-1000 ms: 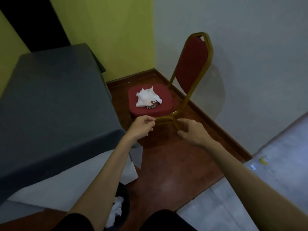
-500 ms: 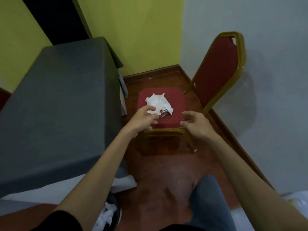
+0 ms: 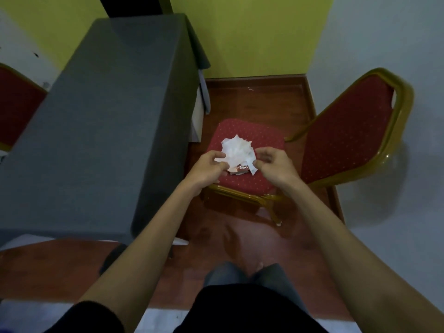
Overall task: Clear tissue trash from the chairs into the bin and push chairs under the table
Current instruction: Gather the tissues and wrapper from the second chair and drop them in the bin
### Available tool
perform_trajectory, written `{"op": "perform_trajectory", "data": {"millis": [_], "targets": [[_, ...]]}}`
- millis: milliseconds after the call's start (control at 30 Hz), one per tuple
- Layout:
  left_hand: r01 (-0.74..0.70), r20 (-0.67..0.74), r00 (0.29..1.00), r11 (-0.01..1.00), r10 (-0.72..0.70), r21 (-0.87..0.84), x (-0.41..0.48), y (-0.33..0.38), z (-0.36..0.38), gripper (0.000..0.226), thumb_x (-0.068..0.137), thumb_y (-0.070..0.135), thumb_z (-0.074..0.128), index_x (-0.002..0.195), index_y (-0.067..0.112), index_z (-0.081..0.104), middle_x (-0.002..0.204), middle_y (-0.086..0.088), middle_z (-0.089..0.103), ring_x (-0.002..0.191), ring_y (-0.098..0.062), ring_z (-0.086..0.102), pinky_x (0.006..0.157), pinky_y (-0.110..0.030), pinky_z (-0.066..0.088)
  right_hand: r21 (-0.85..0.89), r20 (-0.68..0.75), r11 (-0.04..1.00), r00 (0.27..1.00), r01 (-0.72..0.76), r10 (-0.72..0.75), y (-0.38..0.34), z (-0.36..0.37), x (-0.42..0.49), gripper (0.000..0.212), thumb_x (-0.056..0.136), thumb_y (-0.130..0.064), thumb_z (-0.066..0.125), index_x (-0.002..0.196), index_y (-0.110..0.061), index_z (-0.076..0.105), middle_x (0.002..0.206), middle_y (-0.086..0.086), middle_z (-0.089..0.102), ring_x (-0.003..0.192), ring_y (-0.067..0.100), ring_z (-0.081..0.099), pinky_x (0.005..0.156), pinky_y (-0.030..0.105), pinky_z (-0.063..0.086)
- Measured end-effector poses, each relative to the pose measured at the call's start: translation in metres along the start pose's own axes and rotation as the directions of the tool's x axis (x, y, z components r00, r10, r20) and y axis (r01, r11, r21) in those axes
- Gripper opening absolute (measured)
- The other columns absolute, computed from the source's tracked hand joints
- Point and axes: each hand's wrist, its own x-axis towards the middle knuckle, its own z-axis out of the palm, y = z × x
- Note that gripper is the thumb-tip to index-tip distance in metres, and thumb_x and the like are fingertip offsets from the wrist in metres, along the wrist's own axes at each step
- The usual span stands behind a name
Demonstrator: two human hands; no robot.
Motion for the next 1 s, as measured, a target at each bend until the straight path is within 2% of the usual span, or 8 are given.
{"op": "perform_trajectory", "data": {"millis": [200, 400, 533, 667, 800, 933, 967, 1000], "targets": [[0.133, -0.039, 0.990, 0.987, -0.137, -0.093, 0.019, -0.006, -0.013, 0.031, 0.093, 0.021, 0.062, 0.124, 0.022, 0.059, 0.110, -0.002, 0.068, 0.097, -0.016, 0.070, 0.088, -0.041, 0.059, -0.080, 0.104, 0.996, 0.993, -0.047, 0.056, -0.013, 0.011, 0.037, 0.041, 0.091, -0.023, 0.070, 0.132, -0.019, 0.065, 0.132, 0.004, 0.067, 0.122, 0.022, 0.060, 0.105, 0.044, 0.049], [0.198, -0.032, 0.979, 0.977, -0.201, -0.079, 0.067, -0.022, -0.032, 0.026, 0.092, 0.019, 0.060, 0.117, 0.022, 0.062, 0.107, -0.004, 0.070, 0.097, -0.019, 0.070, 0.091, -0.045, 0.058, -0.132, 0.121, 0.983, 0.982, -0.129, 0.145, 0.002, 0.036, 0.086, 0.041, 0.091, -0.031, 0.073, 0.129, -0.020, 0.066, 0.130, 0.004, 0.068, 0.116, 0.021, 0.061, 0.089, 0.029, 0.044], [0.240, -0.010, 0.971, 0.970, -0.240, -0.048, 0.100, -0.033, -0.032, 0.023, 0.093, 0.020, 0.058, 0.115, 0.024, 0.062, 0.107, -0.002, 0.070, 0.096, -0.017, 0.069, 0.089, -0.043, 0.059, -0.156, 0.149, 0.969, 0.965, -0.194, 0.217, 0.019, 0.050, 0.115, 0.042, 0.092, -0.036, 0.071, 0.130, -0.018, 0.066, 0.129, 0.006, 0.069, 0.117, 0.024, 0.063, 0.085, 0.026, 0.042], [0.273, 0.044, 0.961, 0.962, -0.272, -0.003, 0.144, -0.052, -0.019, 0.023, 0.094, 0.019, 0.059, 0.115, 0.027, 0.061, 0.108, 0.000, 0.067, 0.097, -0.017, 0.067, 0.086, -0.039, 0.059, -0.173, 0.161, 0.952, 0.946, -0.252, 0.280, 0.041, 0.063, 0.159, 0.048, 0.092, -0.036, 0.070, 0.136, -0.017, 0.062, 0.133, 0.008, 0.066, 0.120, 0.028, 0.061, 0.088, 0.026, 0.041], [0.294, 0.014, 0.956, 0.956, -0.295, 0.005, 0.199, -0.076, 0.003, 0.027, 0.094, 0.017, 0.056, 0.116, 0.032, 0.060, 0.107, 0.000, 0.066, 0.094, -0.020, 0.068, 0.083, -0.041, 0.061, -0.182, 0.135, 0.942, 0.941, -0.284, 0.310, 0.076, 0.078, 0.220, 0.054, 0.096, -0.030, 0.063, 0.146, -0.014, 0.049, 0.142, 0.013, 0.058, 0.125, 0.031, 0.057, 0.100, 0.033, 0.045], [0.283, -0.054, 0.958, 0.959, -0.282, 0.011, 0.258, -0.100, 0.032, 0.049, 0.093, 0.008, 0.049, 0.134, 0.033, 0.053, 0.087, -0.003, 0.066, 0.075, -0.020, 0.065, 0.066, -0.037, 0.060, -0.169, 0.130, 0.937, 0.935, -0.306, 0.329, 0.120, 0.093, 0.275, 0.065, 0.095, -0.034, 0.063, 0.153, -0.020, 0.037, 0.148, 0.008, 0.054, 0.131, 0.032, 0.053, 0.101, 0.035, 0.043], [0.270, -0.076, 0.961, 0.962, -0.267, 0.031, 0.273, -0.105, 0.040, 0.054, 0.092, 0.008, 0.049, 0.140, 0.033, 0.049, 0.090, -0.003, 0.066, 0.076, -0.020, 0.064, 0.065, -0.036, 0.059, -0.166, 0.134, 0.934, 0.931, -0.315, 0.338, 0.130, 0.097, 0.286, 0.070, 0.095, -0.036, 0.064, 0.156, -0.022, 0.032, 0.152, 0.007, 0.050, 0.135, 0.032, 0.049, 0.104, 0.036, 0.041], [0.256, -0.095, 0.964, 0.965, -0.249, 0.061, 0.288, -0.109, 0.047, 0.057, 0.093, 0.009, 0.050, 0.144, 0.034, 0.045, 0.102, -0.005, 0.067, 0.085, -0.023, 0.066, 0.072, -0.038, 0.059, -0.164, 0.143, 0.931, 0.926, -0.325, 0.349, 0.140, 0.101, 0.296, 0.075, 0.094, -0.038, 0.065, 0.158, -0.023, 0.027, 0.155, 0.006, 0.046, 0.139, 0.032, 0.045, 0.108, 0.038, 0.039]]}}
